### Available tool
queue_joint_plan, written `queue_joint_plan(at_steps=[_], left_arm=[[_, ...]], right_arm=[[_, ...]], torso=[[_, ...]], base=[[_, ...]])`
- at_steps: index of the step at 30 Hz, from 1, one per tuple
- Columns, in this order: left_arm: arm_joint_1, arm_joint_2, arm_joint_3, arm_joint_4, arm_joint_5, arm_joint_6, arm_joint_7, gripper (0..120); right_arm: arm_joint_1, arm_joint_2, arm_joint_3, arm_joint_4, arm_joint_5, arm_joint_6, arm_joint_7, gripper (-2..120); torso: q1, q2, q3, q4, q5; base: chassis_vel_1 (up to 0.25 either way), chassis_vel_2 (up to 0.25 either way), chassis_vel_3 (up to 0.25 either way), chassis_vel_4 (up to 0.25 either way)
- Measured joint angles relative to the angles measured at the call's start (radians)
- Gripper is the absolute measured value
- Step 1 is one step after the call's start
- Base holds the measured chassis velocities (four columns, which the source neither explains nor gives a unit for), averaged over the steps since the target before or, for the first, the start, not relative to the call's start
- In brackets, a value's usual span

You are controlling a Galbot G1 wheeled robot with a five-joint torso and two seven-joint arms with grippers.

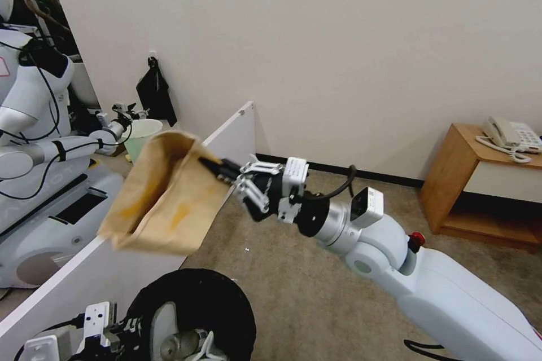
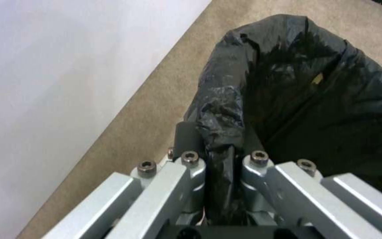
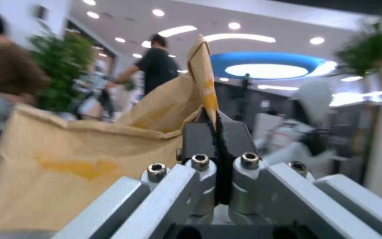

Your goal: Pick up the trash bin, then pick up the garbage from the floor and place it into the trash bin.

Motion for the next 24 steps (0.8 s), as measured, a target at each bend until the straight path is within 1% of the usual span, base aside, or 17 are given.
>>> queue_joint_plan(at_steps=[3,5,6,8,16,24], left_arm=[[-0.003,0.001,-0.002,0.000,-0.006,0.000,-0.001,4],[-0.009,0.004,-0.002,0.000,-0.017,0.003,-0.006,4],[-0.009,0.004,-0.002,0.000,-0.017,0.003,-0.006,4],[-0.015,0.007,-0.006,0.000,-0.027,0.006,-0.009,4],[-0.020,0.011,-0.022,0.000,-0.044,0.008,-0.013,4],[-0.026,0.013,-0.037,0.000,-0.055,0.009,-0.020,4]], right_arm=[[0.012,0.001,-0.021,0.003,0.027,-0.003,-0.028,0],[0.042,0.008,-0.057,-0.002,0.073,-0.008,-0.095,0],[0.042,0.008,-0.057,-0.002,0.073,-0.008,-0.095,0],[0.057,0.006,-0.075,-0.015,0.085,-0.010,-0.137,0],[0.038,-0.017,-0.081,-0.010,0.082,-0.011,-0.159,0],[-0.007,-0.061,-0.063,0.014,0.068,-0.004,-0.168,0]], torso=[[0.000,0.000,0.000,0.0000,0.0000],[0.000,0.000,0.000,0.0001,0.0000],[0.000,0.000,0.000,0.0001,0.0000],[0.000,0.000,0.000,0.0001,0.0000],[0.000,0.000,0.000,0.0000,0.0001],[0.000,0.000,0.000,0.0001,0.0001]], base=[[0.000,0.000,0.000,0.000],[0.000,0.000,0.000,0.000],[0.000,0.000,0.000,0.000],[0.000,0.000,0.000,0.000],[0.000,0.000,0.000,0.000],[0.000,0.000,0.000,0.000]])
